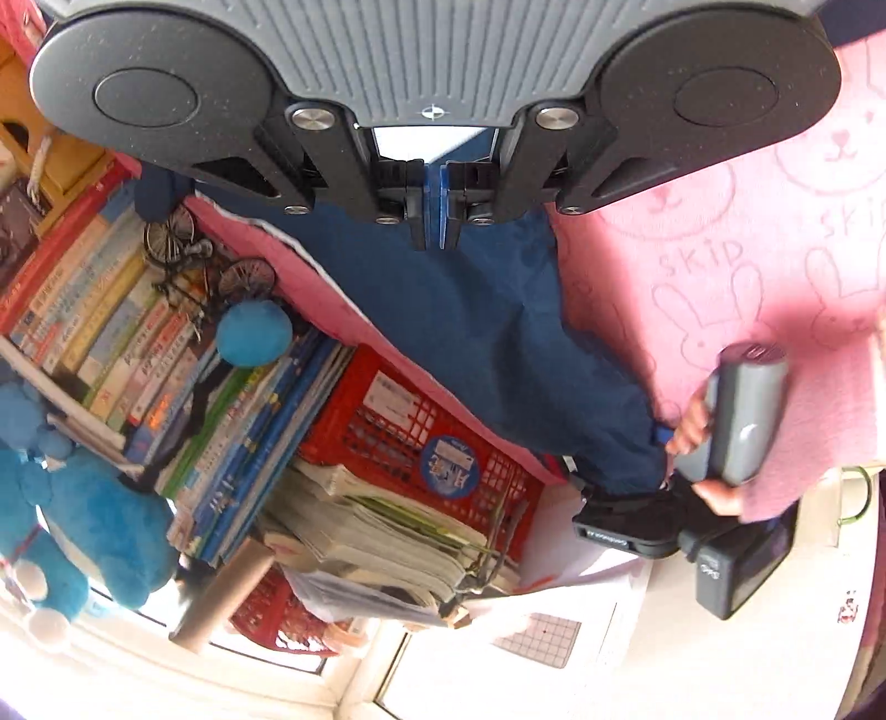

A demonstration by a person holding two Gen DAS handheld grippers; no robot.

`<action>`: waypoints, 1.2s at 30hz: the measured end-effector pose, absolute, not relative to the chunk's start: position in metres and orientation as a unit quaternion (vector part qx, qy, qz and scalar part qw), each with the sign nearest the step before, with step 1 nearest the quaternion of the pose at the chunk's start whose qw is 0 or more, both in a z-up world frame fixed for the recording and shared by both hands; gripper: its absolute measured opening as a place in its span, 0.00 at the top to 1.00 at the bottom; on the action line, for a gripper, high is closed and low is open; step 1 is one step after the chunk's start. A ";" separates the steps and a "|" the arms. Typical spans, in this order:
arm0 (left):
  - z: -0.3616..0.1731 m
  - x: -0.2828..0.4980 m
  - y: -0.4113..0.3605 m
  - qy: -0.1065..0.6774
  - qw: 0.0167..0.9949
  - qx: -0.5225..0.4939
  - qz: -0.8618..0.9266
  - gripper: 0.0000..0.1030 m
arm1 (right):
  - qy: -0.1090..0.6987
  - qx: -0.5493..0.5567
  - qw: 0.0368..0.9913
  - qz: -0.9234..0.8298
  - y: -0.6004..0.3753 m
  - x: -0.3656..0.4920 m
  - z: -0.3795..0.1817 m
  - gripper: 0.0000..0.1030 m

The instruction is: Fold clothes

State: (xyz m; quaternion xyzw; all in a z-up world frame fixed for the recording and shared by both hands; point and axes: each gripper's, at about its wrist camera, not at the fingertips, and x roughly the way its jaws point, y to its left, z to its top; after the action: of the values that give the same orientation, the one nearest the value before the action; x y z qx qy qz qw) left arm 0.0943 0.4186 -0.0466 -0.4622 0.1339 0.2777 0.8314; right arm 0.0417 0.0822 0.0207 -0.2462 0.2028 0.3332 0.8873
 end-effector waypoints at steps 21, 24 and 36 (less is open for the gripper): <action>-0.011 0.009 -0.024 0.199 0.905 0.206 -0.316 0.86 | 0.297 0.177 0.926 0.153 -0.245 0.045 0.017 0.40; -0.013 -0.002 -0.028 0.220 0.902 0.187 -0.320 0.84 | 0.322 0.185 0.915 0.158 -0.244 0.040 0.004 0.24; 0.018 -0.010 0.041 0.200 0.945 0.173 -0.191 0.63 | 0.394 0.229 0.881 0.129 -0.232 0.071 0.000 0.03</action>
State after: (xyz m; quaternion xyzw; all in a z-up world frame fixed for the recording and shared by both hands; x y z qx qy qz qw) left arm -0.0097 0.0406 0.0183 0.1727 0.2004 -0.1908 0.9453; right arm 0.0709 -0.2317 0.0000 0.2292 0.3938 0.1289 0.8808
